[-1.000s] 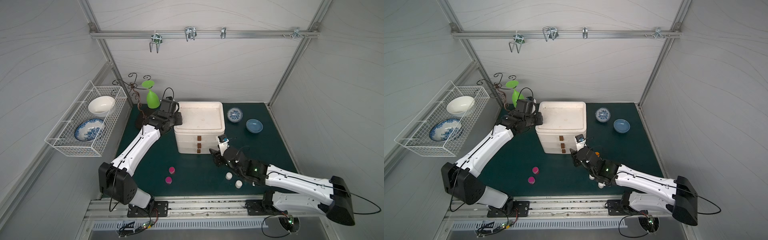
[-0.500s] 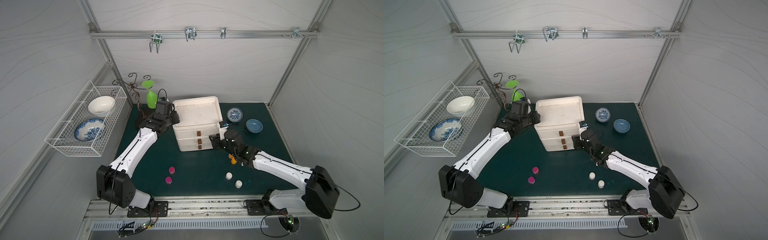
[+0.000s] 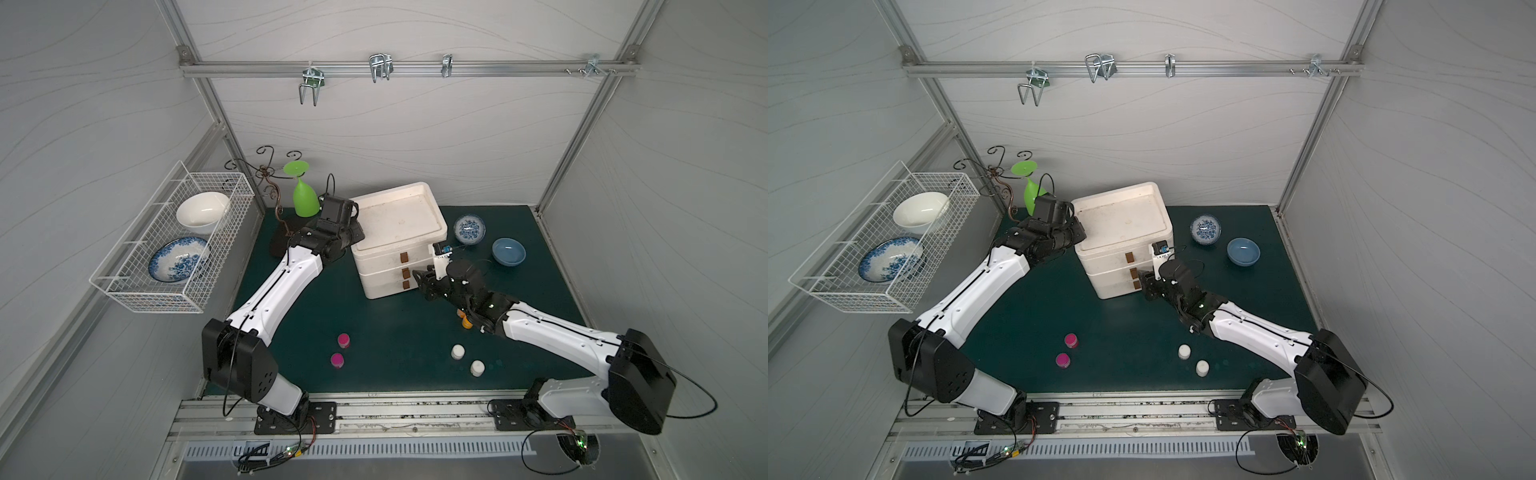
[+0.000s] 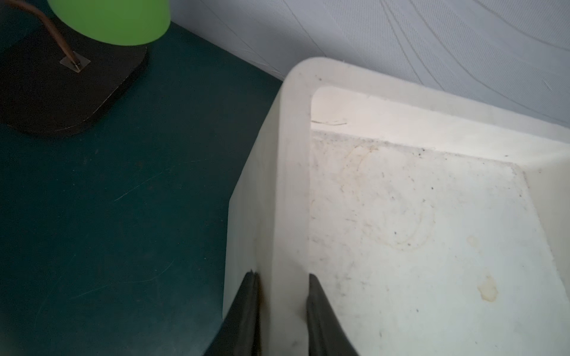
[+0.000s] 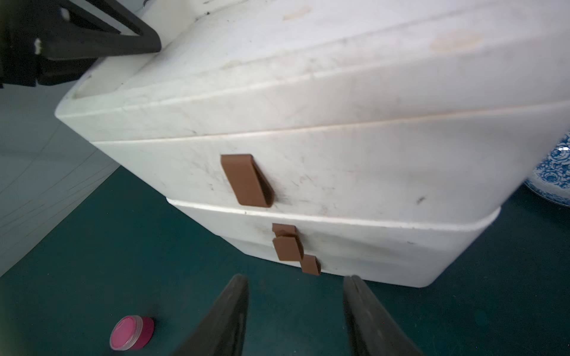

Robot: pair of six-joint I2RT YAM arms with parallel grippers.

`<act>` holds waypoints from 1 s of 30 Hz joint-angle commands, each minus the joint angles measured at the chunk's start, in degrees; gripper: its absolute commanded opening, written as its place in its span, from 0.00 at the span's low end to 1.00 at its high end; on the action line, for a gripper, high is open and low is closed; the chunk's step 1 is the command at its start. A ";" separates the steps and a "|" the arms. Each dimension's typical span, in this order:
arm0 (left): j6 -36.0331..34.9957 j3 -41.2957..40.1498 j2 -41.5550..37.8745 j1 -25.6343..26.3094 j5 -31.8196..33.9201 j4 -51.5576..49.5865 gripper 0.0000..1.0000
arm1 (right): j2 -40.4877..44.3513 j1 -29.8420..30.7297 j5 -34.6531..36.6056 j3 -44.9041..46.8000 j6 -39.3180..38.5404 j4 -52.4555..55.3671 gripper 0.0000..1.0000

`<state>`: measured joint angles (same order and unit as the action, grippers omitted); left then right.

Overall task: Put the paint cans in the drawer according to color
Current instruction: Open the drawer in the storage box.

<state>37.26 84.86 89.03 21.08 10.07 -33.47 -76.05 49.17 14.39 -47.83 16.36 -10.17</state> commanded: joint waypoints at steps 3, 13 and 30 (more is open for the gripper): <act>6.05 4.26 4.45 1.59 -0.28 -4.90 0.00 | -3.05 -0.38 -0.49 -2.09 -3.54 -4.58 0.52; 9.06 5.49 7.29 1.51 0.55 -7.13 0.00 | -6.26 -0.96 -2.75 -2.18 -3.51 -9.30 0.47; 9.15 4.11 6.29 1.23 0.06 -6.69 0.00 | -13.64 1.83 6.26 -8.85 -3.10 -7.42 0.20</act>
<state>39.27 90.43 92.97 23.16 14.09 -38.17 -88.12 50.68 18.11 -55.11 12.43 -16.91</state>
